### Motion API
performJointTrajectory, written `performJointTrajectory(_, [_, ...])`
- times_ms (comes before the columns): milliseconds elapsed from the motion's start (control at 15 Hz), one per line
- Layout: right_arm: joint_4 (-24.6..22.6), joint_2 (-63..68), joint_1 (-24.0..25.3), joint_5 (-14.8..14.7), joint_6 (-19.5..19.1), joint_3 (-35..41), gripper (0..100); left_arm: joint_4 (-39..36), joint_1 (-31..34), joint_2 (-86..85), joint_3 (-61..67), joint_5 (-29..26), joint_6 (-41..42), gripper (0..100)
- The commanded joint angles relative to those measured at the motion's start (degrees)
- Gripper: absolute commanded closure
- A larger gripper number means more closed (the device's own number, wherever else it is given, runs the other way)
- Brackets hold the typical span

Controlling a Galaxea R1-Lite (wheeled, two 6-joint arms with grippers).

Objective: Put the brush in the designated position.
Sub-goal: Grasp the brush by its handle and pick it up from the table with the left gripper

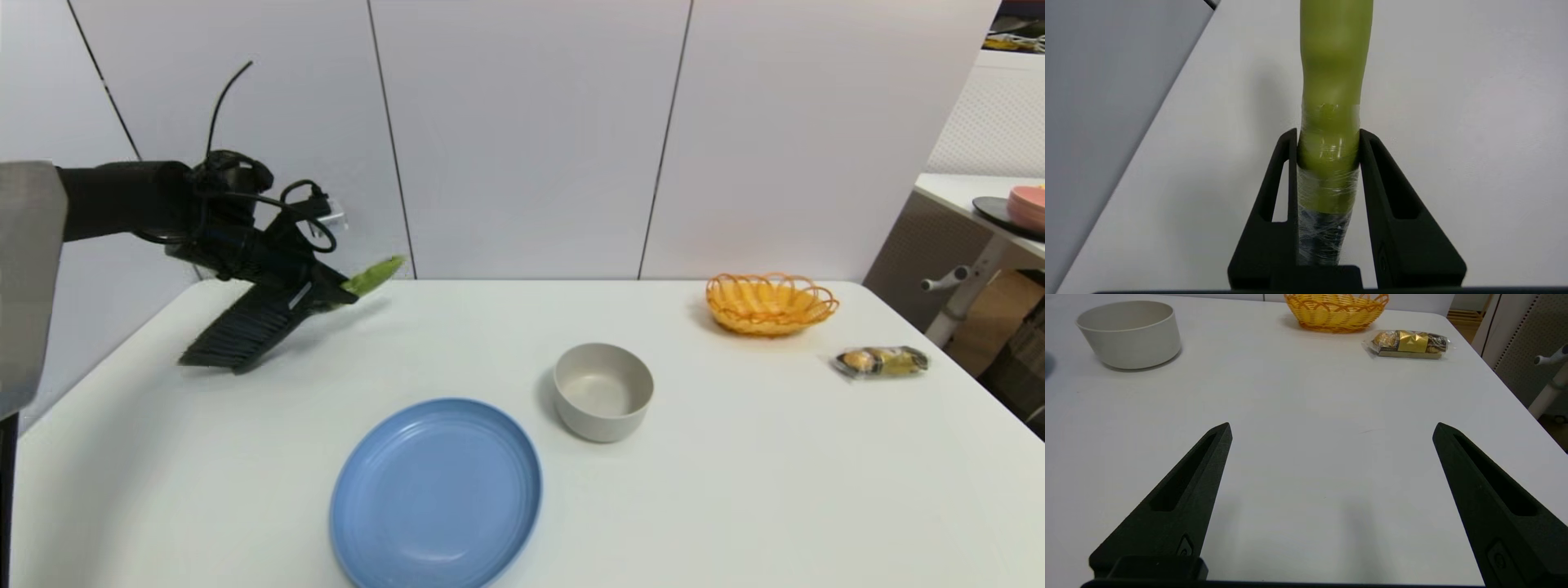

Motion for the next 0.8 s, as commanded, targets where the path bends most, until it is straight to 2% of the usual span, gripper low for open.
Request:
performJointTrajectory(67, [0.0, 0.1, 0.0, 0.0, -0.1, 0.1, 0, 5.2, -0.7, -8.8, 0.0, 0.2, 0.6, 100])
performJointTrajectory(800, [0.0, 0.1, 0.0, 0.0, -0.1, 0.1, 0, 5.6, -2.4, -20.1, 0.0, -0.2, 1.3, 100])
